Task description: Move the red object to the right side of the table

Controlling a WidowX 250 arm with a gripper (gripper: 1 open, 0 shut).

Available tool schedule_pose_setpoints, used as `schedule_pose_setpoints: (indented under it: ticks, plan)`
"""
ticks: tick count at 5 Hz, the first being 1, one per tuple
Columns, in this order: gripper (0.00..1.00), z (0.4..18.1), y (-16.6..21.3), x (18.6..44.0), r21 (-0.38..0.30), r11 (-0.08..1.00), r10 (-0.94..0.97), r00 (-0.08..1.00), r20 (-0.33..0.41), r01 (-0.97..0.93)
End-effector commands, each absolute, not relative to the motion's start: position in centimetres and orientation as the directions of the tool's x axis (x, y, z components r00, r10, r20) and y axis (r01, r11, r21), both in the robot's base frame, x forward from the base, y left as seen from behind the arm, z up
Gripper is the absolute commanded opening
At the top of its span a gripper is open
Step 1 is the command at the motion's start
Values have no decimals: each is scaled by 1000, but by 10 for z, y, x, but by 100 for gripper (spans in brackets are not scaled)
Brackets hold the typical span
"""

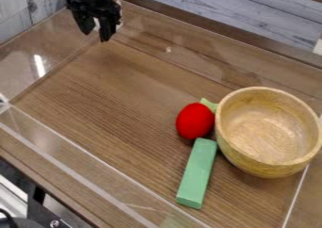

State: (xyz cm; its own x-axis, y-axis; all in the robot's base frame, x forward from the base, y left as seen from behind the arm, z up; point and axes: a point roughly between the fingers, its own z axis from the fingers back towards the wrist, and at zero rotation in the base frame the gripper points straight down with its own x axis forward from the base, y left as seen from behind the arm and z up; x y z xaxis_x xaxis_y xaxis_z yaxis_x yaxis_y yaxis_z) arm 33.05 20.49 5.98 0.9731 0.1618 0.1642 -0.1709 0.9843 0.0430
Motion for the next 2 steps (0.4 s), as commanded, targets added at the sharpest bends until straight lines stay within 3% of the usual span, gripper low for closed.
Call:
schedule_pose_setpoints:
  ticks: [1, 2]
  plan:
    - [100, 78, 218, 345, 75, 969, 214, 949, 230, -236]
    - [100, 78, 215, 350, 72, 964, 236, 945, 225, -257]
